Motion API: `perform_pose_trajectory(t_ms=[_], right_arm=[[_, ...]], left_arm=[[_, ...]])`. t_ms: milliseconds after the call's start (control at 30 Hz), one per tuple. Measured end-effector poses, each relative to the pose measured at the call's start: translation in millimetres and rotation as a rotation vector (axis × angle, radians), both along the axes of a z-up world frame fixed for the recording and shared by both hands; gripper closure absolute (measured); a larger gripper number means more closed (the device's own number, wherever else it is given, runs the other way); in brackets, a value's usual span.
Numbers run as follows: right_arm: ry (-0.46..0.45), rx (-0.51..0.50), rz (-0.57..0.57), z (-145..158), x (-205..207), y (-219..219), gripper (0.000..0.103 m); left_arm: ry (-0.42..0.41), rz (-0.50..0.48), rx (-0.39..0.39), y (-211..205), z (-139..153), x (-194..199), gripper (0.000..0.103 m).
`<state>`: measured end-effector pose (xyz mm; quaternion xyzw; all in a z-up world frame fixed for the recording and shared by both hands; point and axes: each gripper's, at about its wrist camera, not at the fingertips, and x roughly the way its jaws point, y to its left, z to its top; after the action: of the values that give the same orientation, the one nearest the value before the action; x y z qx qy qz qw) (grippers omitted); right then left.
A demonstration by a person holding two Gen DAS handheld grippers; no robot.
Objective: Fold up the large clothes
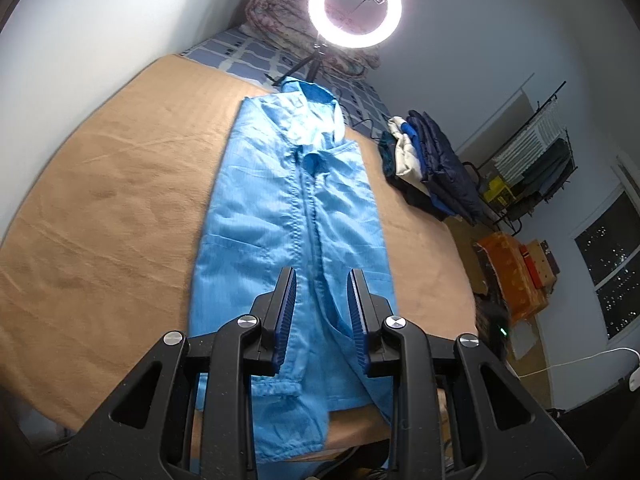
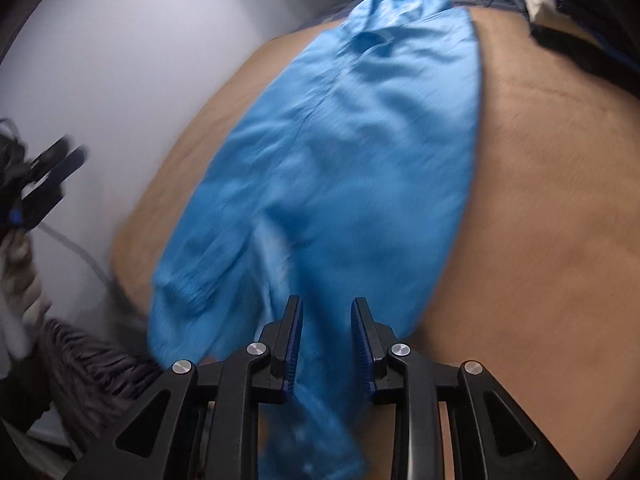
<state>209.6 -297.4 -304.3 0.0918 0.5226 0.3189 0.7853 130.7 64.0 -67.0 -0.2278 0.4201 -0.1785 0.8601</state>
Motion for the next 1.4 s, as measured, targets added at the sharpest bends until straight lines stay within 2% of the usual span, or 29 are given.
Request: perform_pose_trajectory(t_ms=[200, 233, 300, 333, 400, 433, 467, 500, 567, 633, 733, 800, 833, 933, 1000, 1100, 1133, 1167, 1200, 1233, 1300, 1400], right_arm=[[0.048, 0.017, 0.147, -7, -45, 61, 0.070], [0.048, 0.028, 0.206, -5, -58, 73, 0.070], [0.008, 0.038, 0.248, 5, -75, 79, 0.071], [-0.020, 0.030, 0.237, 11, -80, 75, 0.071], [-0.069, 0.011, 0.173, 22, -80, 59, 0.071], [-0.092, -0.005, 0.127, 26, -76, 48, 0.070], [-0.111, -0.022, 0.062, 28, -71, 34, 0.062], [-0.117, -0.034, 0.012, 29, -65, 25, 0.046], [-0.111, -0.031, -0.091, 22, -54, -4, 0.040], [-0.067, -0.024, -0.146, 7, -39, -25, 0.040], [-0.006, 0.000, -0.202, -19, -23, -41, 0.042], [0.050, 0.069, -0.220, -35, -19, -53, 0.047], [0.074, 0.115, -0.227, -41, -17, -57, 0.048], [0.109, 0.213, -0.224, -50, -16, -63, 0.049], [0.109, 0.220, -0.208, -52, -17, -58, 0.057], [0.130, 0.256, -0.184, -56, -16, -52, 0.066], [0.132, 0.261, -0.182, -57, -17, -51, 0.068], [0.130, 0.261, -0.177, -58, -17, -48, 0.076], [0.129, 0.254, -0.167, -58, -17, -46, 0.089], [0.135, 0.253, -0.156, -59, -17, -43, 0.094], [0.132, 0.240, -0.156, -56, -20, -42, 0.101], [0.121, 0.237, -0.146, -51, -24, -42, 0.103]], left_arm=[[0.043, 0.031, 0.030, 14, -21, -1, 0.078], [0.048, 0.035, 0.035, 17, -24, -3, 0.078], [0.064, 0.043, 0.043, 23, -33, -5, 0.078], [0.074, 0.039, 0.039, 27, -38, -5, 0.078], [0.099, 0.032, 0.035, 30, -49, -4, 0.068], [0.115, 0.029, 0.030, 32, -56, -4, 0.060], [0.133, 0.027, 0.016, 35, -65, -3, 0.055], [0.152, 0.024, 0.005, 36, -73, -2, 0.054], [0.222, 0.018, -0.036, 40, -97, 1, 0.054], [0.286, 0.021, -0.086, 44, -119, 3, 0.054], [0.395, 0.046, -0.193, 51, -156, 6, 0.054], [0.451, 0.048, -0.260, 53, -177, 7, 0.054], [0.449, 0.042, -0.270, 52, -179, 7, 0.054], [0.423, 0.002, -0.259, 44, -177, 9, 0.054], [0.423, -0.017, -0.260, 36, -177, 9, 0.054], [0.427, -0.053, -0.224, 25, -179, 8, 0.071], [0.422, -0.063, -0.205, 24, -178, 7, 0.080], [0.417, -0.070, -0.188, 22, -178, 6, 0.089], [0.411, -0.079, -0.171, 20, -177, 5, 0.091], [0.403, -0.083, -0.163, 20, -176, 4, 0.093], [0.393, -0.089, -0.156, 19, -173, 1, 0.096], [0.384, -0.096, -0.160, 19, -166, -9, 0.098]])
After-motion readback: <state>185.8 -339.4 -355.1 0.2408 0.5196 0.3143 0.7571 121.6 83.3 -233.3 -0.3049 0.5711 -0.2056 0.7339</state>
